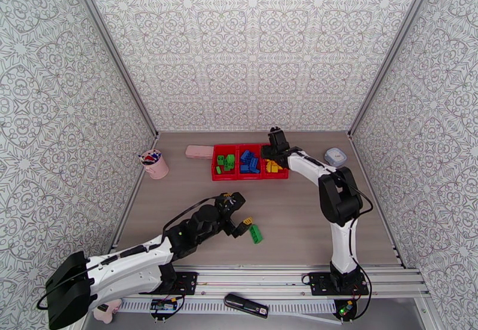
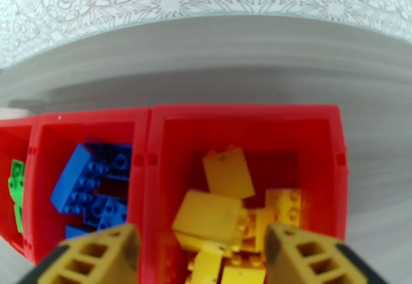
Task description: Sort the legos into containers by color
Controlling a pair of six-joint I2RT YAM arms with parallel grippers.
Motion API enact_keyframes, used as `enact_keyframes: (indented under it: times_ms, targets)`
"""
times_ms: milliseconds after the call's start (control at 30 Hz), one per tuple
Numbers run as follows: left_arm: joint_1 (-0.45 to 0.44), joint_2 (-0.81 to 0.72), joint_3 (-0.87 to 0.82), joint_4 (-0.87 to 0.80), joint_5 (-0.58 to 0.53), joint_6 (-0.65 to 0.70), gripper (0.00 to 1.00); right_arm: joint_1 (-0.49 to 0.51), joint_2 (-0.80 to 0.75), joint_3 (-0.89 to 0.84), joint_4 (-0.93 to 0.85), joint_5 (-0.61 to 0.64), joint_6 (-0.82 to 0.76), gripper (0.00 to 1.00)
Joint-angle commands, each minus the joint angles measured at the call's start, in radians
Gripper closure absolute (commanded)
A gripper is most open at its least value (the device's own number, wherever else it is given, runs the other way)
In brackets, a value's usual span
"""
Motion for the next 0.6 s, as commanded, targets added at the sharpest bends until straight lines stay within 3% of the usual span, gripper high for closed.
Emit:
enact_keyframes:
  times_ms: [0, 200, 400, 567]
  targets:
    - [-0.011, 0.007, 0.057, -0.121, 0.011, -0.005, 0.00, -0.002, -0.112, -0.076, 0.043, -0.080, -0.023, 0.22]
    - [-0.021, 0.041, 0.065, -0.145, 0.065, 0.016, 0.00, 0.000, -0.284, -0.264, 0.102, -0.133, -0.021, 0.12]
    - [-0.043, 0.115, 0.106, -0.216, 0.116, 0.057, 0.00, 0.003, -0.417, -0.402, 0.117, -0.181, 0.019, 0.11]
    - [-0.093, 0.180, 0.139, -0.252, 0.157, 0.097, 0.00, 0.003, -0.474, -0.465, 0.111, -0.151, 0.033, 0.10]
